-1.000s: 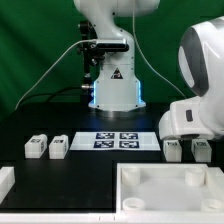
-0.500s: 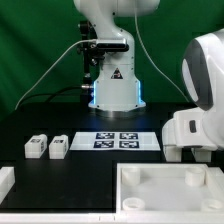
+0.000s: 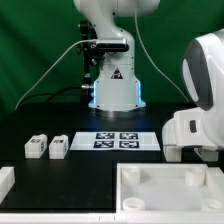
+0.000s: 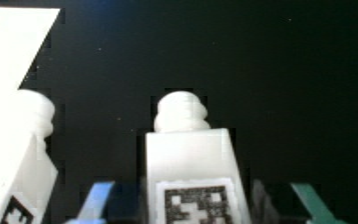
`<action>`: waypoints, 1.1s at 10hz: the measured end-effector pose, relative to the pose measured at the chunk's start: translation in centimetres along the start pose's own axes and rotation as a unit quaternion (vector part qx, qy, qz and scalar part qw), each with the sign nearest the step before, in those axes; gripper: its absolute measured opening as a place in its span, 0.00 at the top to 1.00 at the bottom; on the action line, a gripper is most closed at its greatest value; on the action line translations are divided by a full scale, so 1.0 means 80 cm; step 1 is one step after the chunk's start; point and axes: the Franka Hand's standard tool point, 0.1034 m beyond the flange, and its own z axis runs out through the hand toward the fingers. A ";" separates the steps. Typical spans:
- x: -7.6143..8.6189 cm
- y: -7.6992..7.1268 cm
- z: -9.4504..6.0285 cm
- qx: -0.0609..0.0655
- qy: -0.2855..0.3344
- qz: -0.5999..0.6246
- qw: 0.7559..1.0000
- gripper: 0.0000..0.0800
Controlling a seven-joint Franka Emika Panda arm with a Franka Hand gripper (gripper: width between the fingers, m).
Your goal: Assemble one leg
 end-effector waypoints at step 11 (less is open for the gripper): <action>-0.035 0.044 -0.093 -0.003 0.048 -0.057 0.997 0.64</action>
Offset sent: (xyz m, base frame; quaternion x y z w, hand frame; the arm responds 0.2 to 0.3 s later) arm 0.0000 0.0000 0.0000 0.0000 0.0000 0.0000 1.0000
